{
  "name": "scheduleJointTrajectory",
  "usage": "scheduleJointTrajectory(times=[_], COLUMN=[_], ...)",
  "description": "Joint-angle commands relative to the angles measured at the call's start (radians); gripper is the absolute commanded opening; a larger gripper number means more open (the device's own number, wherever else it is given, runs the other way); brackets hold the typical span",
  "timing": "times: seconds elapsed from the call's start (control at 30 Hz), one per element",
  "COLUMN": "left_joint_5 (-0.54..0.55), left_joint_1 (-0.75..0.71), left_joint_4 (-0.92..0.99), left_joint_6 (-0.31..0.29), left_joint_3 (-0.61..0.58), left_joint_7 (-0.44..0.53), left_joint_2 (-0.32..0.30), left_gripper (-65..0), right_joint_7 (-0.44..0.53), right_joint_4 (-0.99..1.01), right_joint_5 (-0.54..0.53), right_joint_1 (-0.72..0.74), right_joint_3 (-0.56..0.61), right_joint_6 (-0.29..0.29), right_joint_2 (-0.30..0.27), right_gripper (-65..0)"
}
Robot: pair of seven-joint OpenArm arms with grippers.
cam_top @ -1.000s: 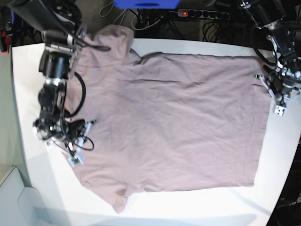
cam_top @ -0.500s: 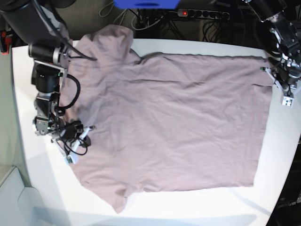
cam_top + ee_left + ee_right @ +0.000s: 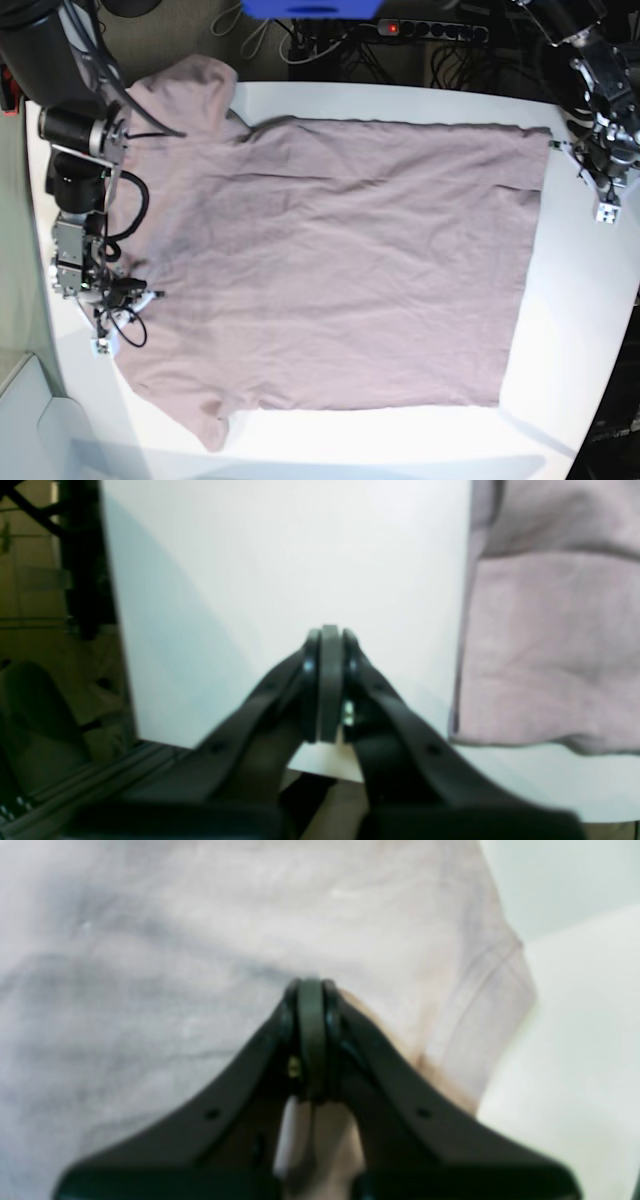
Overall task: Layout the t-shirt on the table in an organized manner, then fold the t-shirt properly
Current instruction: 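Drag the shirt's side edge outward with the right gripper to flatten it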
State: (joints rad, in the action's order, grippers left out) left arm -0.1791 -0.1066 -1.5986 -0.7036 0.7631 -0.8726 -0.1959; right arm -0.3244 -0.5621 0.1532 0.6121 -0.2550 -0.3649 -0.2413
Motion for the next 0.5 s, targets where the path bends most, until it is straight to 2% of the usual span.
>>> scheduleJointTrajectory(times=[0.0,0.1,0.17,0.23,0.37,0.47], left_joint_5=[0.002,0.002,0.002,0.002,0.002,0.002], left_joint_1=[0.009,0.009,0.009,0.009,-0.017,-0.026], left_joint_4=[-0.021,-0.027,-0.027,-0.033,-0.061,-0.093], left_joint_6=[0.005,0.005,0.005,0.005,0.005,0.005], left_joint_3=[0.003,0.003,0.003,0.003,0.005,0.005], left_joint_7=[0.011,0.011,0.011,0.011,0.011,0.011], left_joint_2=[-0.015,-0.003,0.002,0.003,0.003,0.016], left_gripper=[-64.9,-64.9,-64.9,-64.9,-64.5,-64.5], right_joint_7=[0.000,0.017,0.081,0.104,0.014,-0.111], right_joint_4=[-0.009,-0.014,-0.016,-0.040,-0.247,-0.494], right_joint_5=[0.003,0.001,0.001,0.000,0.000,0.000], right_joint_1=[0.027,0.027,0.029,0.027,-0.033,-0.125], right_joint_3=[0.000,-0.004,-0.005,-0.007,-0.007,-0.005], right_joint_6=[0.011,0.010,0.010,0.002,-0.072,-0.085], right_joint_2=[-0.013,-0.011,-0.008,-0.010,-0.008,0.001], right_gripper=[-65.0,-65.0,-65.0,-65.0,-65.0,-65.0])
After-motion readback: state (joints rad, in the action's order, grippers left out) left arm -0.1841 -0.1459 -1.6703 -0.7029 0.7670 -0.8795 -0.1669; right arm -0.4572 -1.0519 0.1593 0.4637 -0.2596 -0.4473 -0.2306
